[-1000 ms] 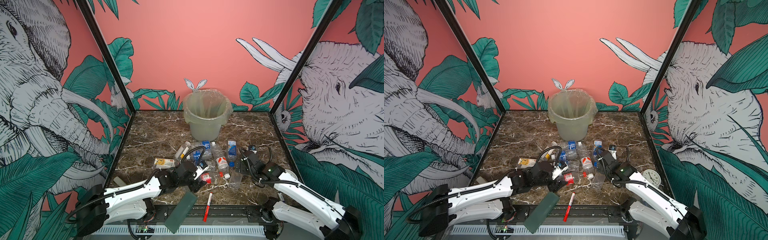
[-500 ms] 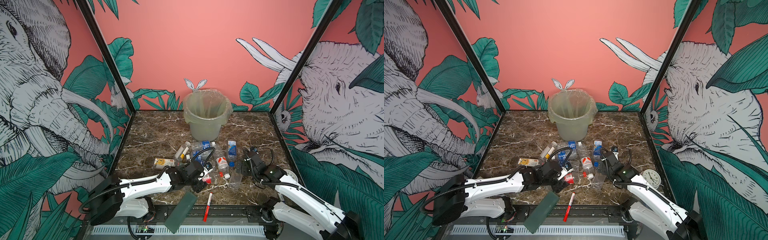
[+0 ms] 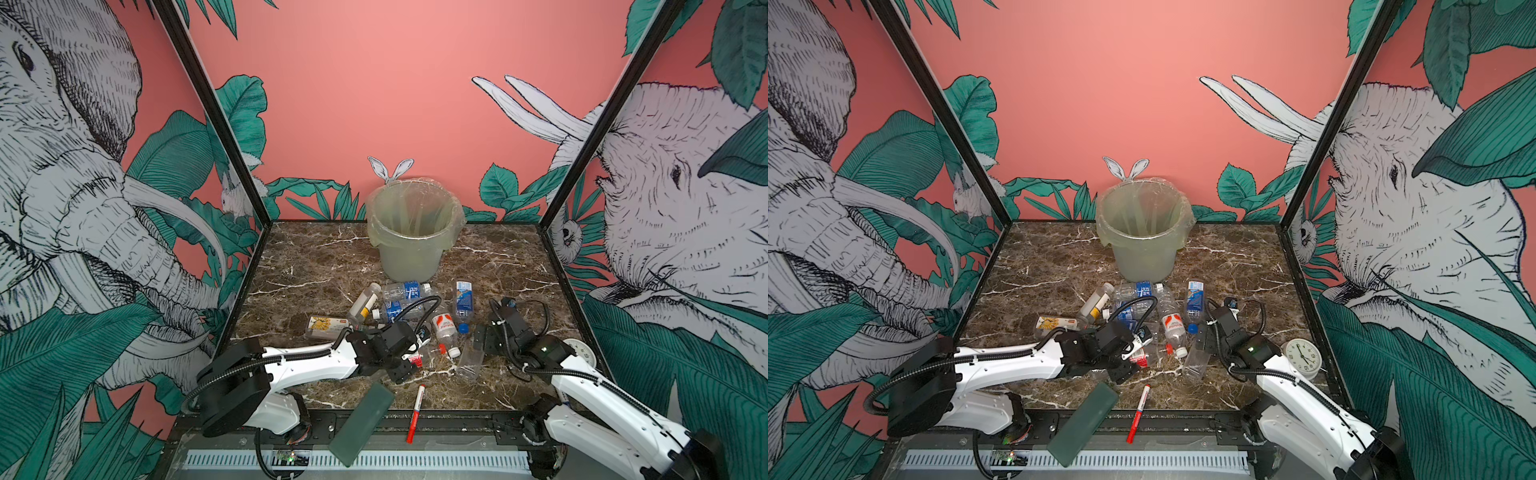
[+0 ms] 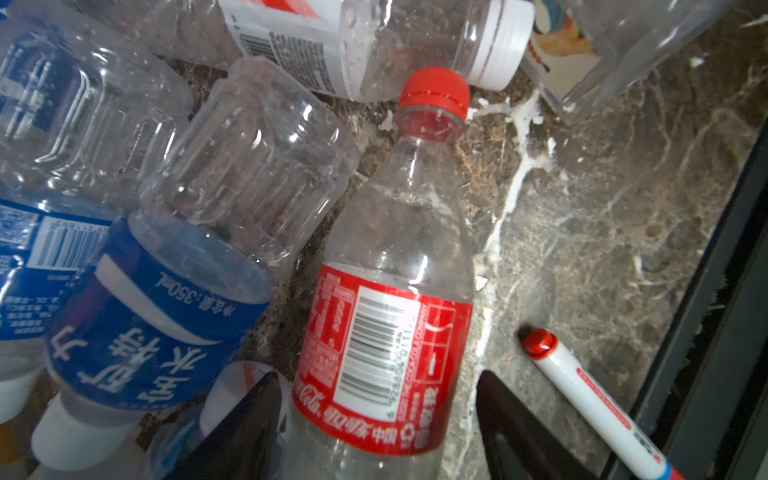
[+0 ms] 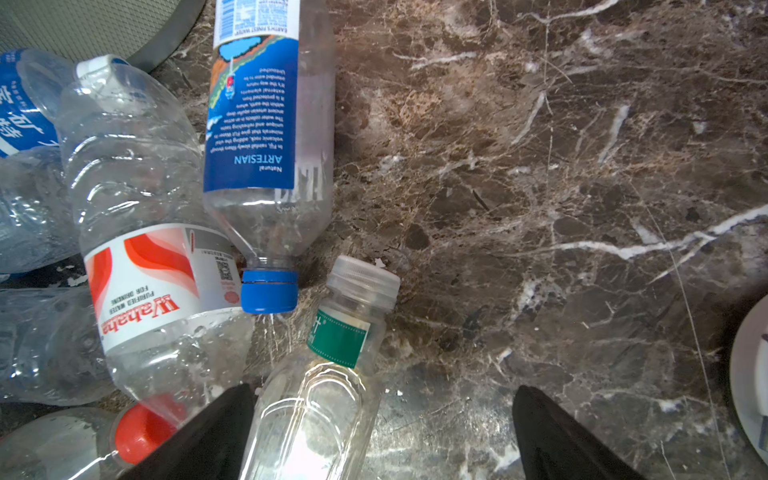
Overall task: Throw the plastic bottles in the bin
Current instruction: 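Lower the left gripper and close it on the red-labelled bottle's neck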
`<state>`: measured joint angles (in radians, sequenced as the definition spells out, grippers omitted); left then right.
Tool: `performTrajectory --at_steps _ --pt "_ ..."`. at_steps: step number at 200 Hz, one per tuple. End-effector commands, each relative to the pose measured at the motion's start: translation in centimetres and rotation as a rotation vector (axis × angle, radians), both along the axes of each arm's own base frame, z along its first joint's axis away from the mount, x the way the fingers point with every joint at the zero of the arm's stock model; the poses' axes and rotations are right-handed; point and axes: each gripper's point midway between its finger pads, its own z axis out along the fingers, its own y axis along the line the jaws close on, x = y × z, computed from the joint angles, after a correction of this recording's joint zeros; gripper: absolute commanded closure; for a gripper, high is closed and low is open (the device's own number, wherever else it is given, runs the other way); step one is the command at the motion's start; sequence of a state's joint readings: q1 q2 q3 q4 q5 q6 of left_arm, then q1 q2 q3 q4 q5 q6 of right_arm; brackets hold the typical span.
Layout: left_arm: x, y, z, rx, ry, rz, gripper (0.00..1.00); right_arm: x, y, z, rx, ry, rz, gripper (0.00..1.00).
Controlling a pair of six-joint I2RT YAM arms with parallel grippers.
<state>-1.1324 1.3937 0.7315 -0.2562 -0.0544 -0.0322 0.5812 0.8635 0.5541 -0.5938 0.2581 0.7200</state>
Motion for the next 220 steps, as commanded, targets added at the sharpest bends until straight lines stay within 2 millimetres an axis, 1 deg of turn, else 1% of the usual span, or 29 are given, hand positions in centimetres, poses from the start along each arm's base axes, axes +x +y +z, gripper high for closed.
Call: performTrajectory --at_steps 1,45,93,111,141,175,220 --pt "0.0 0.1 0.0 0.044 -0.007 -0.010 0.25 0.0 0.0 -0.3 0.010 -0.007 0.003 0.00" --pt "-0.3 0.3 -2.0 0.129 0.027 -0.012 0.25 -0.2 0.0 -0.9 0.020 0.000 0.001 0.01" --pt "-0.3 0.1 -2.7 0.164 0.042 -0.007 0.25 -0.3 -0.1 -1.4 0.026 0.005 0.001 0.01" --pt "-0.2 0.1 -2.9 0.176 0.042 -0.007 0.28 -0.4 -0.1 -1.5 0.026 0.006 0.001 0.01" --pt "-0.2 0.1 -2.6 0.169 0.035 -0.008 0.38 -0.5 -0.2 -1.4 0.030 0.002 0.000 0.01" --pt "-0.2 0.0 -1.6 0.129 0.020 -0.011 0.45 -0.5 -0.2 -1.6 0.031 0.004 -0.001 0.01" --pt "0.2 0.6 0.6 0.085 -0.040 0.006 0.46 -0.3 0.1 -1.4 0.041 -0.003 0.004 0.01"
